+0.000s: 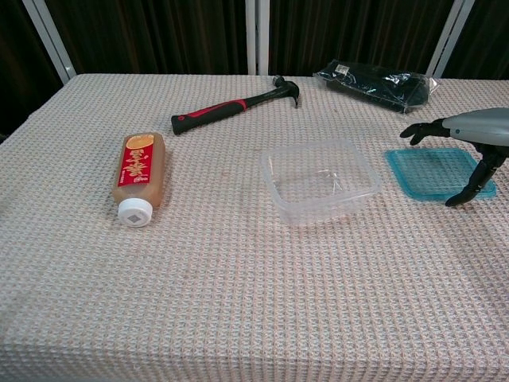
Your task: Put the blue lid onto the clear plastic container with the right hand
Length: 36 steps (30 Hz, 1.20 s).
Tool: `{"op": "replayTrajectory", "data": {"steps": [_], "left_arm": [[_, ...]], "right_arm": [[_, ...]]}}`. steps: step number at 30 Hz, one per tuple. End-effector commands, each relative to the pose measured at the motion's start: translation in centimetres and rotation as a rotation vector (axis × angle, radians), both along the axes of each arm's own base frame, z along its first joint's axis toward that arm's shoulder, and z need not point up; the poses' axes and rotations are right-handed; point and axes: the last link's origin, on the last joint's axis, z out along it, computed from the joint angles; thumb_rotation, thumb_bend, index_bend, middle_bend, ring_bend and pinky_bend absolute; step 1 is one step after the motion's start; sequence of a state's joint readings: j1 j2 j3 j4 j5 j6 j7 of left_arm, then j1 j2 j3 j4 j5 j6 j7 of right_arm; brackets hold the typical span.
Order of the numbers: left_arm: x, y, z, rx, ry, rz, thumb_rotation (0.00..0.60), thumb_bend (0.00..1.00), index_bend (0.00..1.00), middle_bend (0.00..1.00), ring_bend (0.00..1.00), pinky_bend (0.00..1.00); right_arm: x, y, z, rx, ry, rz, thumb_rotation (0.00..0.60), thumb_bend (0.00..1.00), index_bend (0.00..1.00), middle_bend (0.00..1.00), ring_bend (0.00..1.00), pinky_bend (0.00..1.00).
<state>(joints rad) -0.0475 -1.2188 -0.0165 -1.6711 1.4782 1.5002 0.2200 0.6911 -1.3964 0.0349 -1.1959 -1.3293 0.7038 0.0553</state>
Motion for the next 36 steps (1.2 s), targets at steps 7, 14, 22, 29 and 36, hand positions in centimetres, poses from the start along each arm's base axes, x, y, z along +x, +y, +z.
{"op": "replayTrajectory", "data": {"steps": [7,14,22,29,36], "left_arm": [[0.2,-0.1,0.2,0.003,0.003,0.000,0.600,0.00,0.08,0.07,0.00,0.00],[0.3,-0.3,0.3,0.007,0.002,-0.002,0.600,0.00,0.08,0.07,0.00,0.00],[0.2,-0.3,0.3,0.006,0.002,-0.007,0.600,0.00,0.08,0.07,0.00,0.00],[0.2,-0.3,0.2,0.008,-0.004,-0.014,0.600,0.00,0.08,0.07,0.00,0.00],[-0.1,-0.3,0.3,0.010,-0.011,-0.019,0.600,0.00,0.08,0.07,0.00,0.00]], "right_arm": [[-0.7,-0.5,-0.2,-0.001,-0.040,-0.020,0.600,0.01,0.00,0.18,0.00,0.00],[-0.9,-0.7,1.1,-0.051,-0.080,-0.012,0.600,0.06,0.00,0.34,0.00,0.00],[2.2,0.8,5.0,-0.105,-0.121,0.111,0.600,0.08,0.00,0.37,0.00,0.00],[8.6,3.4,5.7,-0.036,-0.111,0.212,0.600,0.08,0.00,0.37,0.00,0.00],[14.2,5.4,2.9,0.058,-0.121,0.262,0.600,0.09,0.00,0.36,0.00,0.00]]}}
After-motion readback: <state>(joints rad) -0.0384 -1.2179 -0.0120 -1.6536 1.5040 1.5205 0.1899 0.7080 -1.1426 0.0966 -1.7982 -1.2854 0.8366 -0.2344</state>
